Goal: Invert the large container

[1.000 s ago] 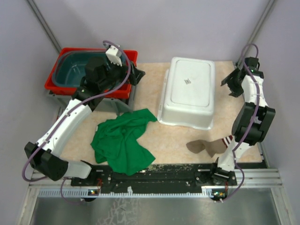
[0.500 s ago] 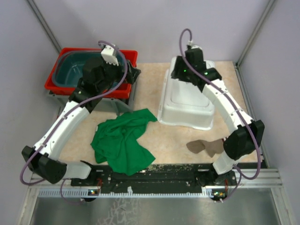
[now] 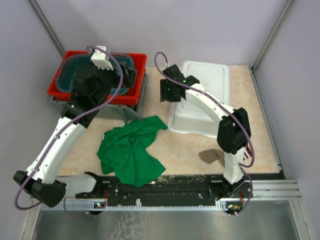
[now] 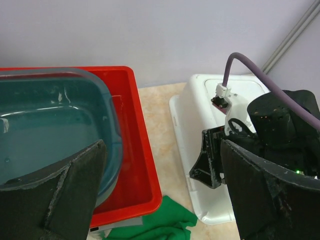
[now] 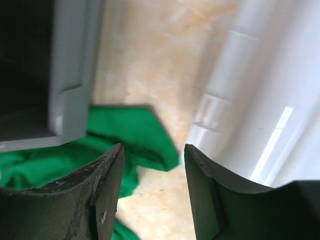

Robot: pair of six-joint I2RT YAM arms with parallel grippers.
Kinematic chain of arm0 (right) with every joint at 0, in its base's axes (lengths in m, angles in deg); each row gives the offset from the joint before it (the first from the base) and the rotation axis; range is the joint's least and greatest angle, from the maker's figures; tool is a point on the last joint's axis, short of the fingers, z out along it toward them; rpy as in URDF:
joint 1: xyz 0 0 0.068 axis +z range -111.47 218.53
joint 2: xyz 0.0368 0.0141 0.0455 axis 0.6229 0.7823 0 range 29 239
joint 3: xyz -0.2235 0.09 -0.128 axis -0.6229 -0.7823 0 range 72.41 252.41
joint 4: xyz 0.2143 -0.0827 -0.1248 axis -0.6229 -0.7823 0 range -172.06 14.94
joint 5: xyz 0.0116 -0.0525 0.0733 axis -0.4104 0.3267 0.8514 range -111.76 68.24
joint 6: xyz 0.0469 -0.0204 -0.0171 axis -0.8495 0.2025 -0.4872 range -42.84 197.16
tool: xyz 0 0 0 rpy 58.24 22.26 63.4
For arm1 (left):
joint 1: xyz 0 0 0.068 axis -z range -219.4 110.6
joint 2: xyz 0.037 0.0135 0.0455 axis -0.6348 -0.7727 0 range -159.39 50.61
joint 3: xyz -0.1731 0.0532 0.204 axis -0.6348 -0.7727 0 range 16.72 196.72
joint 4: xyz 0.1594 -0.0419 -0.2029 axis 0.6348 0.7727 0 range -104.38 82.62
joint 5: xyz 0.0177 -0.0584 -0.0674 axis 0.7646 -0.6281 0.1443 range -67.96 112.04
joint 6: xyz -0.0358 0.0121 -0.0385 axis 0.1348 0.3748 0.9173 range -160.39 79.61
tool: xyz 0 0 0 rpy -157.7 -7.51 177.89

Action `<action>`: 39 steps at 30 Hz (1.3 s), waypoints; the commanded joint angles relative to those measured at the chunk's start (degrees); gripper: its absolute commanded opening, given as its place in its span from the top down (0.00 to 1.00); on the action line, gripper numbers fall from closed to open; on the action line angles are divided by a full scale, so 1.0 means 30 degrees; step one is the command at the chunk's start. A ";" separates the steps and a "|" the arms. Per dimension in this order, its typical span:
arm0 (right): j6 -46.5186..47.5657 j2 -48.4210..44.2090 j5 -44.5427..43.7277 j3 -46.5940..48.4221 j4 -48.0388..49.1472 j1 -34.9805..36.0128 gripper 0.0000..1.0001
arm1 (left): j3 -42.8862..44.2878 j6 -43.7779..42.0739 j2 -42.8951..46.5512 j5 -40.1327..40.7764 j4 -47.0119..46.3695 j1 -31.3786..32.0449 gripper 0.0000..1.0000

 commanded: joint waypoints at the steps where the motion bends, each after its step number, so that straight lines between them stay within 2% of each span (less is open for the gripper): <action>1: 0.1913 -0.0130 -0.4311 0.0887 -0.1964 -0.1318 0.48 | -0.0003 0.0287 -0.0188 -0.0012 0.0686 -0.0120 0.00; 5: 0.2781 0.0069 -0.5874 0.0898 -0.2498 -0.4166 0.48 | 0.1042 0.0597 -0.1141 -0.0519 0.2007 -0.0141 0.00; 8: 0.2887 -0.0142 -0.6622 0.1487 -0.2936 -0.5348 0.48 | 0.1444 0.0810 -0.1633 -0.0776 0.2515 -0.0134 0.00; 11: 0.3127 -0.0854 -0.5623 0.1516 -0.2284 -0.5501 0.48 | 0.1185 0.0857 -0.1650 -0.1103 0.2090 -0.0151 0.00; 15: 0.3522 -0.2825 -0.1638 -0.1513 0.0858 -0.5115 0.48 | 0.0746 0.0742 -0.1513 -0.1443 0.1458 -0.0156 0.00; 20: 0.3364 -0.3120 -0.2504 -0.3193 0.1190 -0.4093 0.48 | 0.0410 0.0630 -0.1466 -0.1512 0.1157 -0.0133 0.00; 25: 0.2935 -0.2342 -0.3230 -0.4218 0.1568 -0.4883 0.48 | 0.0992 0.1097 -0.2203 -0.1311 0.2309 -0.0154 0.00; 30: 0.3272 -0.1018 -0.6060 -0.3072 0.1709 -0.6465 0.50 | 0.1368 0.1149 -0.2773 -0.1218 0.3088 -0.0154 0.00; 34: 0.2882 0.0094 -0.6440 -0.1328 0.1855 -0.7573 0.55 | 0.1868 0.0977 -0.3166 -0.1342 0.3734 -0.0154 0.00; 39: 0.2160 0.1782 -0.7509 0.1480 -0.0023 -0.7868 0.59 | 0.1854 0.1023 -0.3163 -0.1232 0.4083 -0.0160 0.00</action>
